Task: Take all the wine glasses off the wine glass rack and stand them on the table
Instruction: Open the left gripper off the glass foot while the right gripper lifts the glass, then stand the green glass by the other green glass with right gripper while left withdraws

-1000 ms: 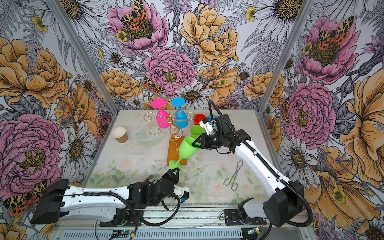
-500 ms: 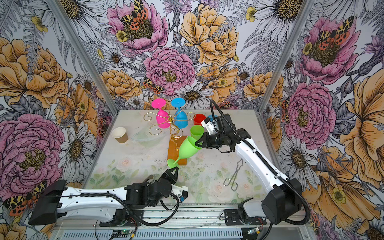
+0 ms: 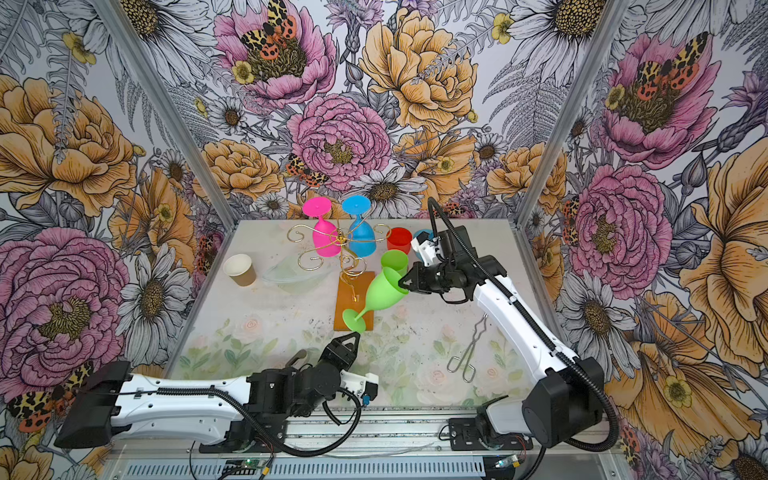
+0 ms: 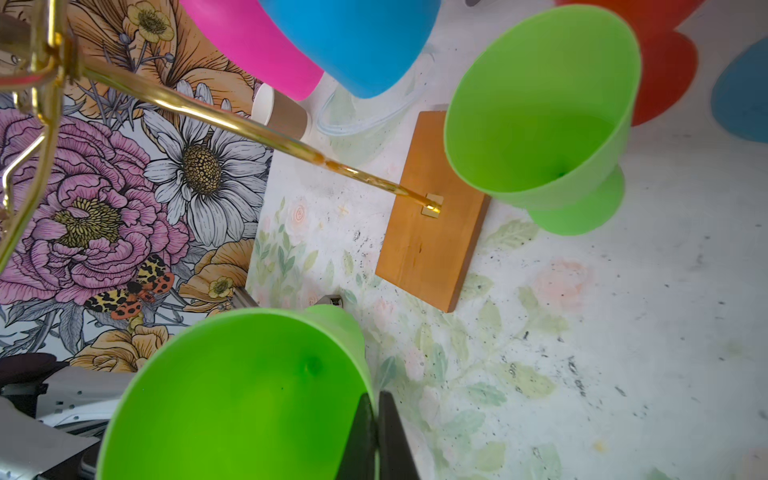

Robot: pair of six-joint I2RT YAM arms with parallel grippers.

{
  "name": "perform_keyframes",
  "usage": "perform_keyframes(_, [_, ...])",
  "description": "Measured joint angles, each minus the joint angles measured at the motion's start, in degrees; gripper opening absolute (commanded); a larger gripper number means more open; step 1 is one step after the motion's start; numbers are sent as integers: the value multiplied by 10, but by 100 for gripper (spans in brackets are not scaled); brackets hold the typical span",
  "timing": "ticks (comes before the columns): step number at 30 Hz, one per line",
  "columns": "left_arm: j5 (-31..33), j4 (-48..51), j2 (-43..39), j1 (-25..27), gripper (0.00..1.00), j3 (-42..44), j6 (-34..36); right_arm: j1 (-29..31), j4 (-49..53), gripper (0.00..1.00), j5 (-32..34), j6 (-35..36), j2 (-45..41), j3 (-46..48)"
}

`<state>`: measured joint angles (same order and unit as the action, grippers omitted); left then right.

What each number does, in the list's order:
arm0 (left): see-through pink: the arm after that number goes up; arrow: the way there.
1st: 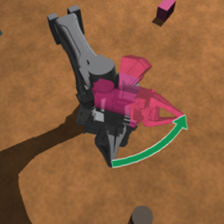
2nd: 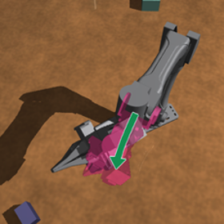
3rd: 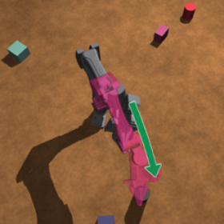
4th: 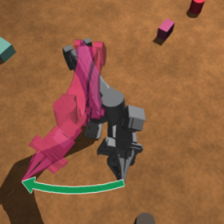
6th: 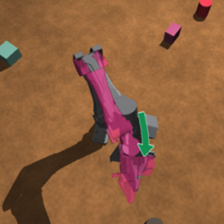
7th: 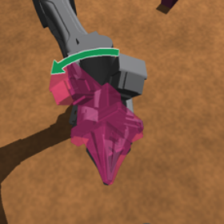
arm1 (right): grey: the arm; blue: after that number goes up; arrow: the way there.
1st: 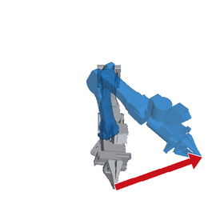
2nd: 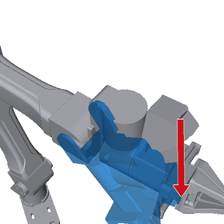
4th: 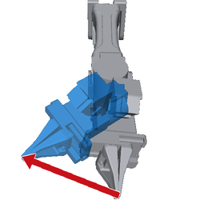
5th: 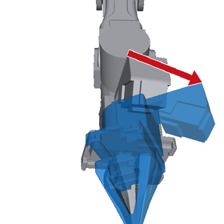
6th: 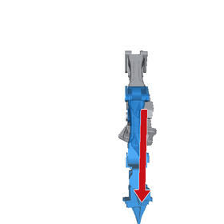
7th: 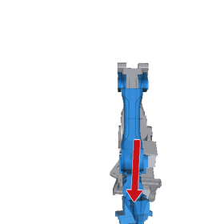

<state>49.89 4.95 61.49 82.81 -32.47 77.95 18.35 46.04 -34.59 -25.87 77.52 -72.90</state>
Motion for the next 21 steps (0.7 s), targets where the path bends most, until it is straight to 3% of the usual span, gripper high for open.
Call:
perform_keyframes(6, [35,2,0,39,83,-43,-209,-7,14,0,101,25,-22,0])
perform_keyframes(14, [96,91,-14,40,89,-108,-581,-7,55,0,256,63,-22,0])
perform_keyframes(21, [110,222,-115,-2,88,-133,-841,-7,64,0,375,84,35,-31])
